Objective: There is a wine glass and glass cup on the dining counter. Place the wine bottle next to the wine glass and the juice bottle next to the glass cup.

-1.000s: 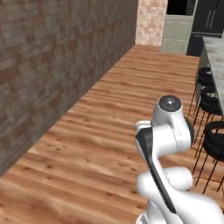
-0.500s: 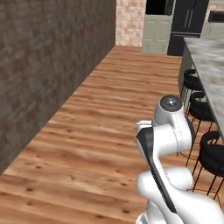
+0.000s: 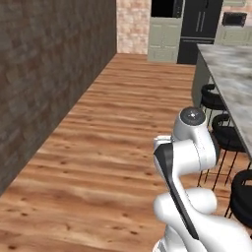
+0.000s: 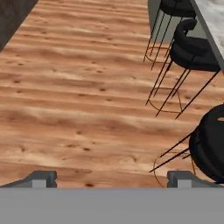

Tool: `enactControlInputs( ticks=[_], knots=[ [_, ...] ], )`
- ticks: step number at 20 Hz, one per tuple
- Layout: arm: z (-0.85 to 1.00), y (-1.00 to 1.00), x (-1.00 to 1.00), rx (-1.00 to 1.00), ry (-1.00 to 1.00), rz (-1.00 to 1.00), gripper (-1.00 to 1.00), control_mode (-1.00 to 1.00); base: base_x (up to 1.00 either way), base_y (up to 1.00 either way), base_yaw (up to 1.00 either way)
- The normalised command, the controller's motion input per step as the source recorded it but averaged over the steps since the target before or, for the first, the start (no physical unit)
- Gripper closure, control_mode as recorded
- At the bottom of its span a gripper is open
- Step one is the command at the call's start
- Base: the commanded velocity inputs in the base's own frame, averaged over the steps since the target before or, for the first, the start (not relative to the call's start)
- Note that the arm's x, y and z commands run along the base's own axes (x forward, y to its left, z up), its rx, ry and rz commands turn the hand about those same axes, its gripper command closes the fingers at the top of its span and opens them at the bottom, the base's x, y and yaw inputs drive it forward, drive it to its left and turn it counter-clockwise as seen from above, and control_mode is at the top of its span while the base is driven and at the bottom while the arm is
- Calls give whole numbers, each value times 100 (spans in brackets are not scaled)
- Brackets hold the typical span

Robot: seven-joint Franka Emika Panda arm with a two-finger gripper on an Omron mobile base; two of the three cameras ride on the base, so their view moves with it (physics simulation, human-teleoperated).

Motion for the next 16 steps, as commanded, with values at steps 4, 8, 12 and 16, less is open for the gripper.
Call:
enactControlInputs(
  ticks=[4,8,12,16],
  knots=[
    [0,0,0,0,0,0,-100,100,83,2,-14],
    [0,0,0,0,0,0,-100,100,85,2,-13],
    [0,0,0,0,0,0,-100,100,86,2,-12],
    [0,0,0,0,0,0,-100,100,86,2,-11]
  ],
)
